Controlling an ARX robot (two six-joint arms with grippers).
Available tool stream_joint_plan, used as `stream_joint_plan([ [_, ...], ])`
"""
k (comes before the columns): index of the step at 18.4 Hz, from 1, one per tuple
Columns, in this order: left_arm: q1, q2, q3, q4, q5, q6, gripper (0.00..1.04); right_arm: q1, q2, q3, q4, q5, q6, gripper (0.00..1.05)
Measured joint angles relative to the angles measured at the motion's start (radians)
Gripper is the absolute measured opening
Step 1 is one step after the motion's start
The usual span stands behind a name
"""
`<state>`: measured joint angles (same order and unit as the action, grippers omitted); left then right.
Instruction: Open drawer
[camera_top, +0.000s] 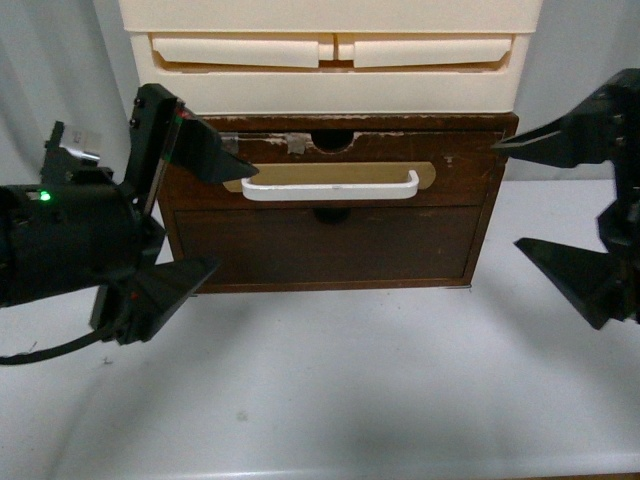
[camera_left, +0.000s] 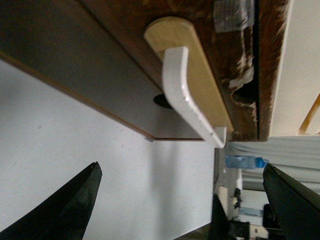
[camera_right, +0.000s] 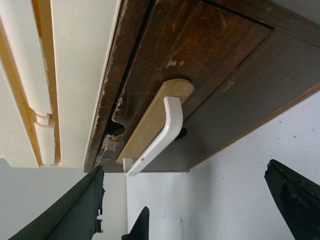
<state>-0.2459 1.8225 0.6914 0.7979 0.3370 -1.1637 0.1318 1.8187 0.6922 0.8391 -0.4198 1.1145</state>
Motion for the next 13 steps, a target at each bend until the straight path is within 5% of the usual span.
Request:
stream_joint_plan([
  [11, 0.066, 0.272, 0.225, 0.093, 0.075, -0.149, 0.98, 0.131, 0.317, 0.335, -0.020, 0.080, 0.124, 0.98],
  [13, 0.066, 0.285, 0.243, 0.062, 0.090, -0.147, 0.89, 0.144, 0.336, 0.366, -0.038, 0.105, 0.124, 0.95],
])
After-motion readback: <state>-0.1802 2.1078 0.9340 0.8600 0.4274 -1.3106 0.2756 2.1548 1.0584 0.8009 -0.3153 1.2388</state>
